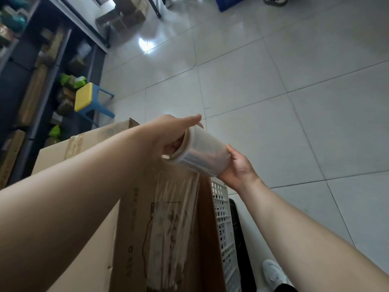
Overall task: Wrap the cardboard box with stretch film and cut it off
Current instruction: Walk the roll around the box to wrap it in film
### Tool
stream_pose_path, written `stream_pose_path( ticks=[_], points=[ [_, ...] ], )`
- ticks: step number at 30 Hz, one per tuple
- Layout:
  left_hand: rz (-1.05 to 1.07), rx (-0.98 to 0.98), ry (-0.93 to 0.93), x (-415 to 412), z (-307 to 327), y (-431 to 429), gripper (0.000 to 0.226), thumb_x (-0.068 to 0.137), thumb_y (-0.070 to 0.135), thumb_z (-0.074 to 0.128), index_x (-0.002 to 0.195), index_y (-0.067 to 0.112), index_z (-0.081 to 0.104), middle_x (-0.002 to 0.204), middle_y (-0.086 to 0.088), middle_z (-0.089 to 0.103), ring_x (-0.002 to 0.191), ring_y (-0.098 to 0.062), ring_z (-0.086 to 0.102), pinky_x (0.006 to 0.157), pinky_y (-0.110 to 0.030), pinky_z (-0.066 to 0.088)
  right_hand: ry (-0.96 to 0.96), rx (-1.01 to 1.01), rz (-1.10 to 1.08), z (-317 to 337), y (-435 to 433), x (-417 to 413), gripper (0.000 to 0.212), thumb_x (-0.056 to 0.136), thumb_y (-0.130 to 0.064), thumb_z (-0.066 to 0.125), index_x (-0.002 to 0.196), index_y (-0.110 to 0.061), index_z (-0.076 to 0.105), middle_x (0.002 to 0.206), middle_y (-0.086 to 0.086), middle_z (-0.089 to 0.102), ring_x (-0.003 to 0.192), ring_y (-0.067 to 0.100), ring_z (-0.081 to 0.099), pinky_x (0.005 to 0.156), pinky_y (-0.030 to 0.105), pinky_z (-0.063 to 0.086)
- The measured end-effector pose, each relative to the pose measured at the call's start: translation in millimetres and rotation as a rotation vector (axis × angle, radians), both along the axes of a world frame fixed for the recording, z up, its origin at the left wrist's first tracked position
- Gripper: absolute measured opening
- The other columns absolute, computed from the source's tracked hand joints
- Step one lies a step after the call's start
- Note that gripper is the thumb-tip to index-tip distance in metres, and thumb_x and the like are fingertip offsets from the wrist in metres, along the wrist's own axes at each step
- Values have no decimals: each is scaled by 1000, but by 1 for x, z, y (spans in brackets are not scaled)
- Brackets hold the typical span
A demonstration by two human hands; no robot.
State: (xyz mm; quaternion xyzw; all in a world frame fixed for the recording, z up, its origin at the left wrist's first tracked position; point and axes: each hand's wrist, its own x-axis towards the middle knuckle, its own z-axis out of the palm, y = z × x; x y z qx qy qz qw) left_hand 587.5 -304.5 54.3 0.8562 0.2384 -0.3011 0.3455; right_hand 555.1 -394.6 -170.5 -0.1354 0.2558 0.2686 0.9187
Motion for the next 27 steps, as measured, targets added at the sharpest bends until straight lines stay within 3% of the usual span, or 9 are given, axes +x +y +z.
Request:
stream_pose_path(
  ticks=[2, 6, 9, 11, 15, 18, 21, 23, 27],
  points=[
    [104, 5, -25, 5, -3, -1, 40, 91, 40, 60, 71, 6, 59, 64, -7, 52, 55, -18, 50, 52, -25, 44, 1, 0, 9, -2, 2, 4, 46, 102, -34, 37, 132, -4, 56, 134, 23, 57, 118, 38, 56, 101, 52, 44],
    [83, 15, -33, 14, -6, -1, 30, 93, 27, 59, 71, 7, 58, 40, 0, 56, 32, -10, 52, 38, -15, 43, -18, 14, 31, -6, 1, 20, 40, 101, -28, 36, 120, -3, 62, 119, 21, 64, 107, 35, 61, 99, 49, 45],
    [-120, 224, -64, 24, -6, 0, 29, 89, 30, 64, 68, 11, 59, 57, -2, 56, 49, -12, 52, 52, -22, 43, -30, -9, 121, -10, 1, 42, 48, 101, -34, 36, 128, -3, 60, 129, 19, 61, 117, 35, 59, 108, 51, 40],
    [-335, 409, -71, 29, -3, -1, 30, 87, 33, 65, 65, 13, 59, 59, 1, 51, 52, -10, 46, 50, -21, 38, -22, -2, 206, -10, 4, 57, 55, 100, -44, 38, 135, -7, 56, 137, 17, 58, 127, 34, 54, 111, 51, 37],
    [-505, 518, -4, 40, 0, 2, 27, 84, 34, 67, 74, 9, 65, 63, -1, 51, 57, -14, 47, 55, -23, 38, 11, -3, 302, -9, 6, 81, 47, 101, -41, 41, 132, -12, 60, 138, 13, 58, 127, 33, 55, 109, 54, 39],
    [-346, 386, 43, 56, 3, 10, 26, 82, 31, 71, 81, 5, 69, 70, -5, 56, 64, -17, 52, 62, -26, 42, 24, 40, 310, -11, 7, 94, 37, 101, -34, 41, 117, -14, 67, 140, 14, 56, 131, 35, 51, 111, 56, 34],
    [21, 89, 97, 71, 3, 12, 25, 88, 34, 64, 88, 9, 67, 73, -5, 64, 63, -16, 61, 58, -23, 51, 4, 89, 316, -12, 9, 106, 38, 101, -31, 40, 125, -13, 65, 138, 17, 57, 130, 37, 51, 110, 57, 35],
    [171, -21, 150, 80, -1, 10, 32, 92, 41, 56, 92, 9, 63, 66, -3, 61, 57, -15, 59, 53, -23, 48, 4, 102, 331, -13, 12, 113, 38, 101, -31, 41, 126, -13, 65, 134, 17, 60, 128, 38, 52, 108, 57, 38],
    [332, -36, 112, 99, -9, 5, 23, 95, 32, 54, 89, 10, 59, 62, -6, 63, 46, -15, 62, 41, -18, 48, 48, 103, 346, -12, 19, 124, 42, 102, -26, 41, 94, -13, 80, 112, 15, 71, 116, 37, 59, 109, 55, 37]
  ],
)
